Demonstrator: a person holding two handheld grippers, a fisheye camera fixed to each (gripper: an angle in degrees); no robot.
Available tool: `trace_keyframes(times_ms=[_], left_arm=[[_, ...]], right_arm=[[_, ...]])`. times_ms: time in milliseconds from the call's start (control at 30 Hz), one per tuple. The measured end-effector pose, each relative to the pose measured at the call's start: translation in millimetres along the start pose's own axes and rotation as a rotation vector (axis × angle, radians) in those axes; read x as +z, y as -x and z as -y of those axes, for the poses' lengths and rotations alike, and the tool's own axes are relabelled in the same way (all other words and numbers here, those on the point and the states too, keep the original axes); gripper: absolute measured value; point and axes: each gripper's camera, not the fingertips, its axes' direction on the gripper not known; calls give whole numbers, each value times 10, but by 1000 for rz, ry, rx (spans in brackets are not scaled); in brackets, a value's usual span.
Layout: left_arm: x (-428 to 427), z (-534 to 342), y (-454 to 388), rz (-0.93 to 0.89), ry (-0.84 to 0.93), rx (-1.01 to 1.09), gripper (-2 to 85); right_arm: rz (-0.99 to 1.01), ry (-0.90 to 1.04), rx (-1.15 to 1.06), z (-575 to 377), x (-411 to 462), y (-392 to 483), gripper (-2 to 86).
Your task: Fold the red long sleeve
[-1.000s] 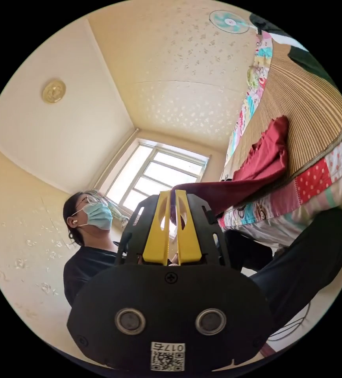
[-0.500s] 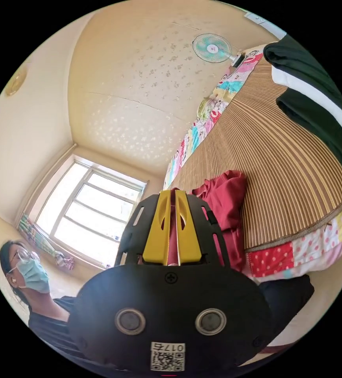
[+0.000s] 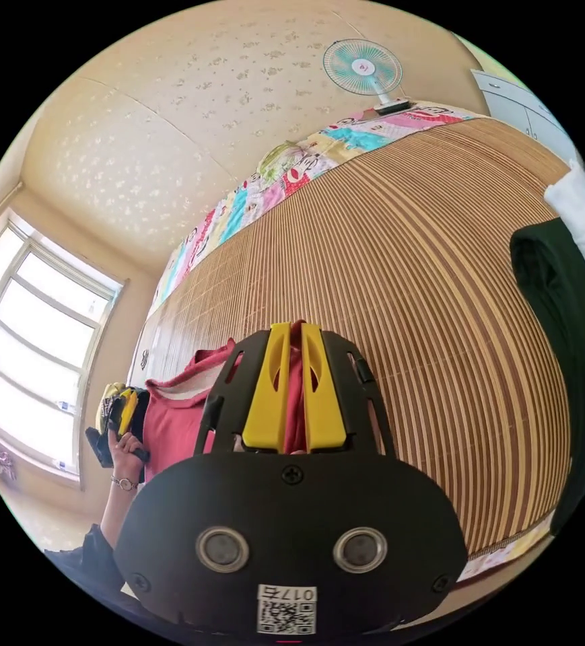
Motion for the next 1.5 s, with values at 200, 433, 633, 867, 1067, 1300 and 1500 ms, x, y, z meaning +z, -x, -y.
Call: trace_keyframes(times_ms=[200,433,633,867,1067,1300,1500], left_arm=[[-105,-154,-533,36,49,211,112],[-11,-680,-1010,39,164,412,123],[356,-739,-949,338,290,357,90],[-556,-1024,-963,301,119,305,140],[-1044,-1459,-314,144,155,-33,170],[-1131,-1671,95,9,113,-151,166],[-1181,-1665,245,42,145,-167,131]], right_arm=[[29,-168,-15,-251,-361,290,115],[-288,-26,-586,-1161,19,1683,46],[-577,119,-695,-1403,638,1771,11],[-361,-85,-495,-1283,-114,2283,6],[-171,1,-566,-1321,162,2877,7],[-257,221,-453,-1203,1273,2552,6],[-241,276,-348,-871,1138,2710,13]])
